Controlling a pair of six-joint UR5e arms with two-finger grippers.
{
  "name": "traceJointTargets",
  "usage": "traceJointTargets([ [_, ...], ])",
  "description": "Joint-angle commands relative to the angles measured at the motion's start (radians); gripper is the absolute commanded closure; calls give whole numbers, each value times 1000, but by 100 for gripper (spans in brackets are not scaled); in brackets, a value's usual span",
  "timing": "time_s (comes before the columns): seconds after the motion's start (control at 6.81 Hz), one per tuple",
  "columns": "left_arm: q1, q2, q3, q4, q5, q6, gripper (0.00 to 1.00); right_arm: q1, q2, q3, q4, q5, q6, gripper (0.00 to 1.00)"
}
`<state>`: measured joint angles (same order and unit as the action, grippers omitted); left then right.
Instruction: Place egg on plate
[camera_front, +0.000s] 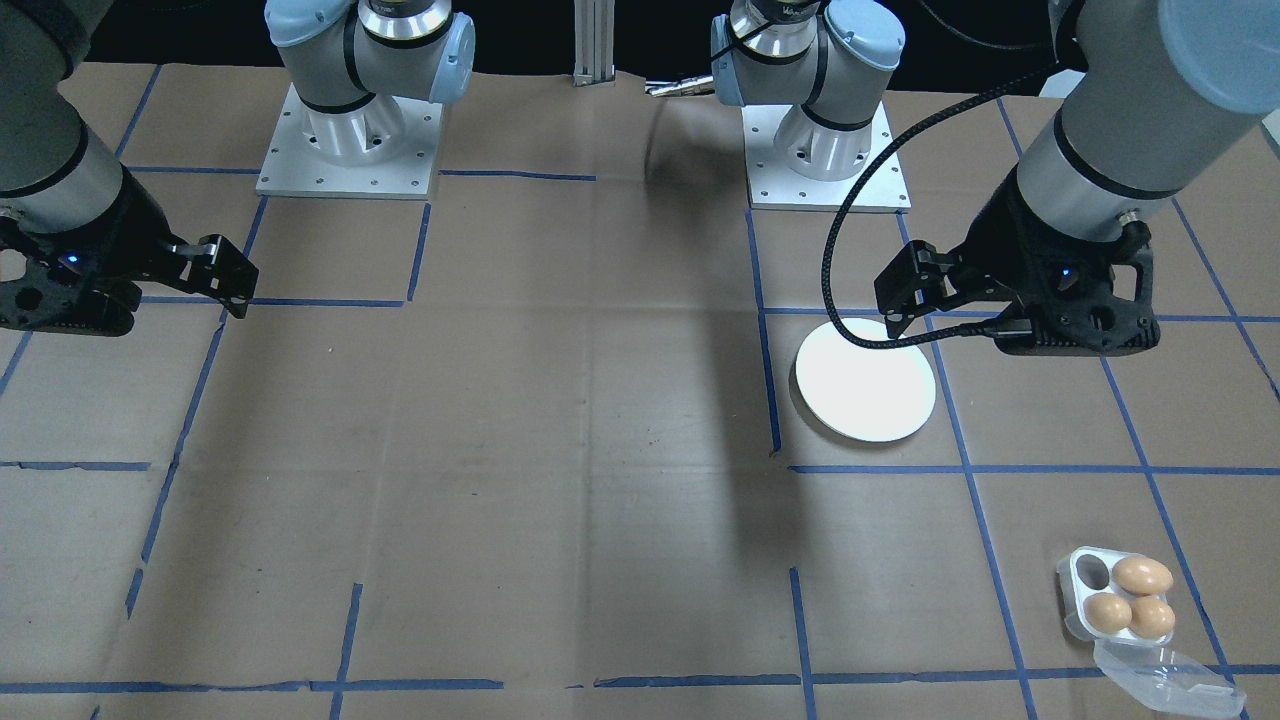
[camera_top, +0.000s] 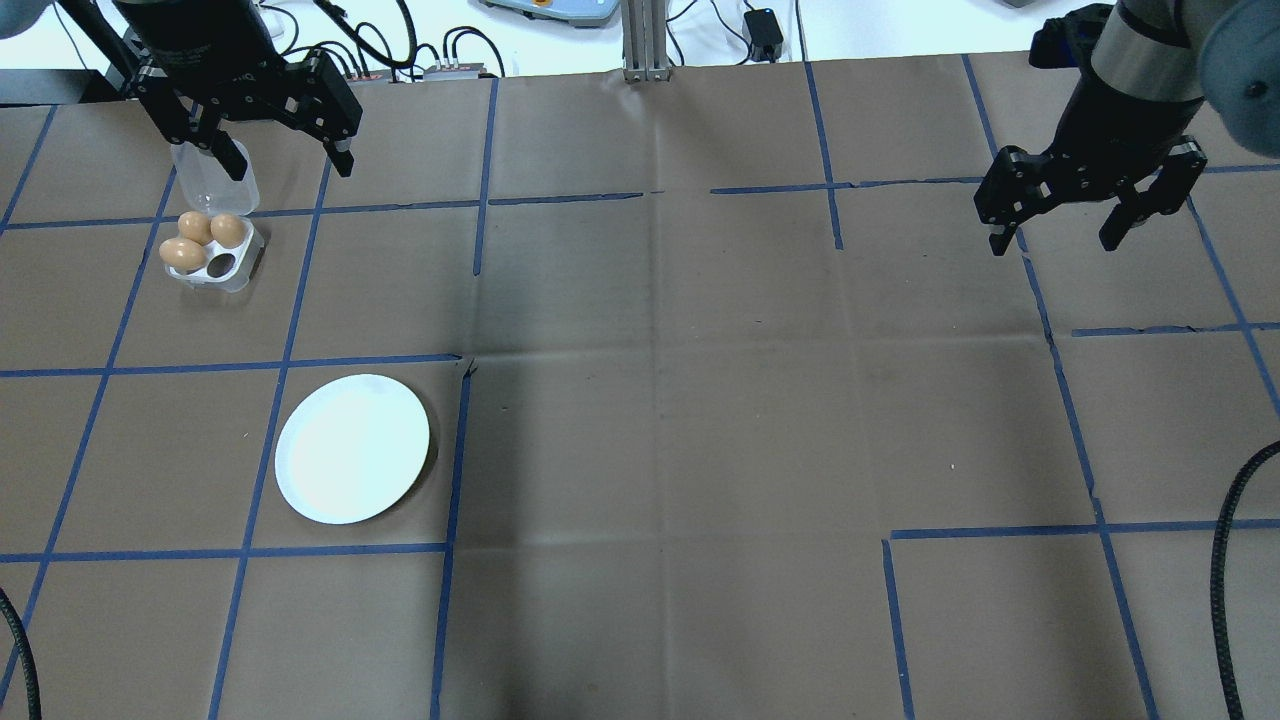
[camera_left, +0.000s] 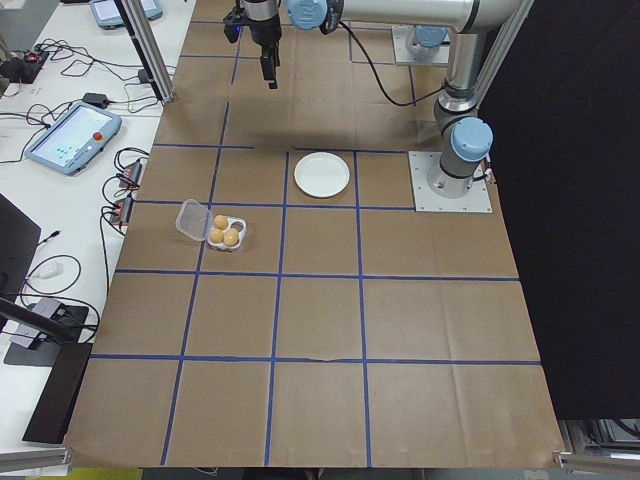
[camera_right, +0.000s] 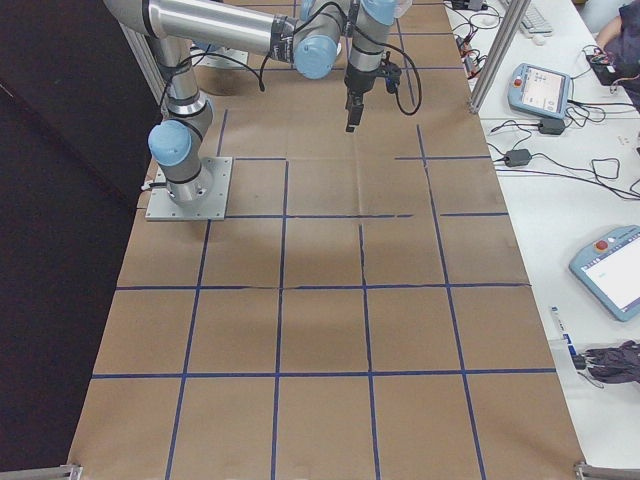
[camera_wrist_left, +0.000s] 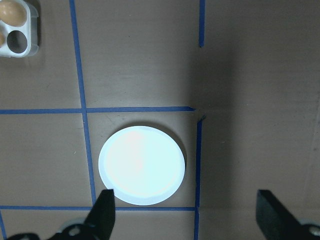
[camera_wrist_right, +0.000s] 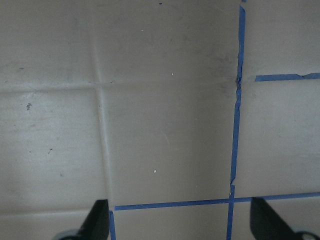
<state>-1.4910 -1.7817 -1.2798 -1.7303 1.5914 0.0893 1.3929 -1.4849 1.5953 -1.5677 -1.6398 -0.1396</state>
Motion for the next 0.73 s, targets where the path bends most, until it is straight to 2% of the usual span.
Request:
traceJointTargets([
  [0.0, 0, 2, 0, -2, 5, 1, 1, 0, 0, 0, 0, 0, 0, 0],
  [0.59, -3, 7, -13, -5, 10, 27, 1, 0, 0, 0, 0, 0, 0, 0],
])
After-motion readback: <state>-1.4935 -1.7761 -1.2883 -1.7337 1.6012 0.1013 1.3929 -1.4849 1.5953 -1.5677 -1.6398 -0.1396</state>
